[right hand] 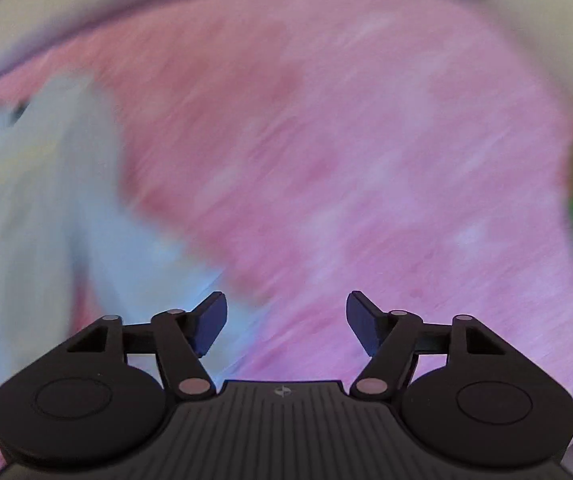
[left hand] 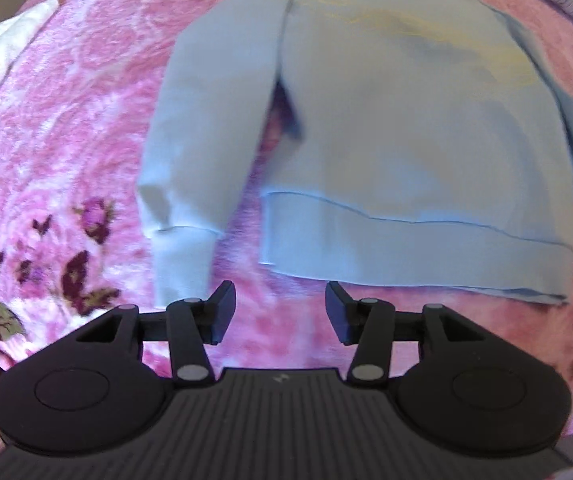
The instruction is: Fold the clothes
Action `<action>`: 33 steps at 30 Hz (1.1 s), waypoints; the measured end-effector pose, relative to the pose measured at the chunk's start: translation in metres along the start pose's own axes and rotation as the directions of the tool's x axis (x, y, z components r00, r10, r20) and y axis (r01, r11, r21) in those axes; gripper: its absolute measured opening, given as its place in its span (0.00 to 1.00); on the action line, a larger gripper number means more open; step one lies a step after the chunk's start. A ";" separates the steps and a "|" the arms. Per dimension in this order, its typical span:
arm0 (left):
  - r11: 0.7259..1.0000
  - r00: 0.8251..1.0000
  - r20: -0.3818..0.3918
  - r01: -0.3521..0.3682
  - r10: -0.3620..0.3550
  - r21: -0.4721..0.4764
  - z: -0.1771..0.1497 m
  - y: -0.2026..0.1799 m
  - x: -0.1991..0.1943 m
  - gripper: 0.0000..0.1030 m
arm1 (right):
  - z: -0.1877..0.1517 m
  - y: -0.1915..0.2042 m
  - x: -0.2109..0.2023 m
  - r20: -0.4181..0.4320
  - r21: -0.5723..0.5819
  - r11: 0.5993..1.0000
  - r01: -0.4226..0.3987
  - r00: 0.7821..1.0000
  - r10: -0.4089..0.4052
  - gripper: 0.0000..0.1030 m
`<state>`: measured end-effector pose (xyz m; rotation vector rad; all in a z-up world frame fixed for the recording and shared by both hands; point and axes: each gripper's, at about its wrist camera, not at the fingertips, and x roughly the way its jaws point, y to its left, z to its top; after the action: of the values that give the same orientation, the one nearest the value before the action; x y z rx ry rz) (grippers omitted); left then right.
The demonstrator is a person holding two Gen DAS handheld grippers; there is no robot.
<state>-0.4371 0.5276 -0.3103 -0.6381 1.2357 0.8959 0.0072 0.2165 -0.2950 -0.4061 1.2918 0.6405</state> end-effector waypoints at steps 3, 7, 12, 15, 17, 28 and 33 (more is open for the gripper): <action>0.998 0.999 0.008 -0.041 0.041 0.056 -0.002 0.006 0.009 0.51 | -0.025 0.013 0.032 -0.087 0.146 0.989 -0.023 0.996 0.036 0.69; 0.982 0.994 0.013 -0.109 0.109 0.153 0.001 0.008 0.032 0.50 | -0.044 0.022 0.044 -0.109 0.246 0.969 -0.012 0.993 0.040 0.69; 0.989 0.997 0.064 -0.040 0.031 0.146 -0.001 0.024 -0.003 0.47 | -0.041 0.030 0.037 -0.086 0.231 0.972 0.041 0.996 -0.022 0.73; 0.984 0.994 0.099 -0.059 0.043 0.169 -0.008 0.031 -0.022 0.52 | -0.043 0.031 0.032 -0.077 0.246 0.967 0.064 0.996 -0.047 0.74; 0.978 0.988 0.126 -0.114 0.092 0.178 -0.007 0.036 -0.012 0.65 | -0.045 0.033 0.033 -0.076 0.254 0.964 0.074 0.995 -0.056 0.74; 0.995 0.995 0.086 0.039 -0.047 0.095 0.041 0.120 0.024 0.14 | -0.050 0.057 0.027 -0.075 0.261 0.953 0.155 0.987 -0.140 0.75; 0.952 0.956 0.283 0.014 0.076 -0.304 0.100 0.271 -0.038 0.18 | -0.044 0.060 0.014 -0.043 0.295 0.943 0.153 0.988 -0.147 0.75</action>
<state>-0.6191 0.7428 -0.2349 -0.7015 0.8509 1.1755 -0.0622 0.2381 -0.3145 -0.2599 1.3377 0.3065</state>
